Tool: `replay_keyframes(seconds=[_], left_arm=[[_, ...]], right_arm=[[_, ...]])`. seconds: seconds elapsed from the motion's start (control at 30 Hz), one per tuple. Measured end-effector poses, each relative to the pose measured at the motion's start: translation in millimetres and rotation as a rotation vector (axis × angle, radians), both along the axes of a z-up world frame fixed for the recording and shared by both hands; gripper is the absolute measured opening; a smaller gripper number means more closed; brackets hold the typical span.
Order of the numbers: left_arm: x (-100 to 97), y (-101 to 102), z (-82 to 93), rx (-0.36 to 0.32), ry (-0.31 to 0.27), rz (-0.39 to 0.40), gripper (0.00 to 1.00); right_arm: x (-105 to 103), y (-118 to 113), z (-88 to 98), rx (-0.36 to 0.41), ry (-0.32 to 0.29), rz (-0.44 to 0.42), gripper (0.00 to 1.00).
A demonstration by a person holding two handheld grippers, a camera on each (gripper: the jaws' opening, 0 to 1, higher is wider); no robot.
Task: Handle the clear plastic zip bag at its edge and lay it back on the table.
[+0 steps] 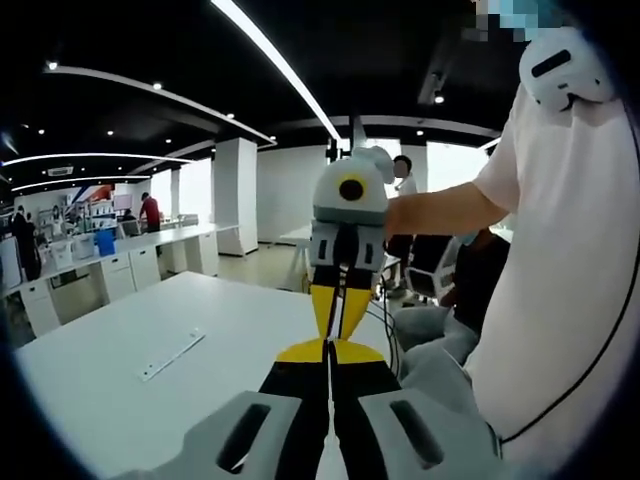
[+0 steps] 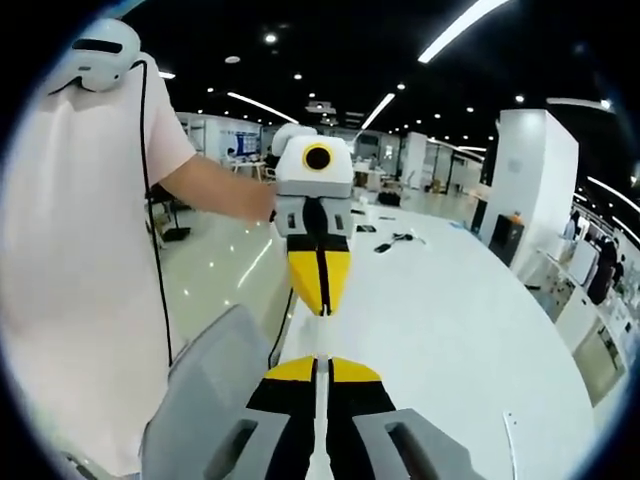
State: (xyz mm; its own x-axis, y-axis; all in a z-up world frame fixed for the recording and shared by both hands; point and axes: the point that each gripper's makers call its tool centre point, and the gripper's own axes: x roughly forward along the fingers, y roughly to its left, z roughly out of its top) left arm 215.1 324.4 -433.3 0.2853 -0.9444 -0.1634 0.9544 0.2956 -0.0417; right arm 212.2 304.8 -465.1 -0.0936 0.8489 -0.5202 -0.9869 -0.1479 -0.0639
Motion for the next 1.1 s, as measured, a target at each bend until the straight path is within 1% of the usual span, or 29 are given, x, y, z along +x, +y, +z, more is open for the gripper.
replay_keyframes(seconds=[0.2,0.4,0.63,0.73,1.1], left_arm=[[-0.3,1,1.2,-0.003,-0.003,-0.001,0.0],[1.0,7,6.0,-0.017,-0.002,0.007,0.0],[2.8,11,8.3,-0.024,0.008,0.015,0.0],[4.5,13,9.7,-0.034,0.005,0.025,0.0],[6.6,21,12.7,-0.045,0.008,0.041,0.0]], right_arm=[[1,-4,-2.2,-0.01,0.002,-0.015,0.0],[4,-12,-4.6,-0.016,0.006,-0.032,0.0],[6,-18,-8.9,-0.026,0.01,-0.046,0.0],[9,-26,-13.4,-0.046,0.008,-0.061,0.0],[16,-46,-15.9,-0.054,0.023,-0.102,0.0]])
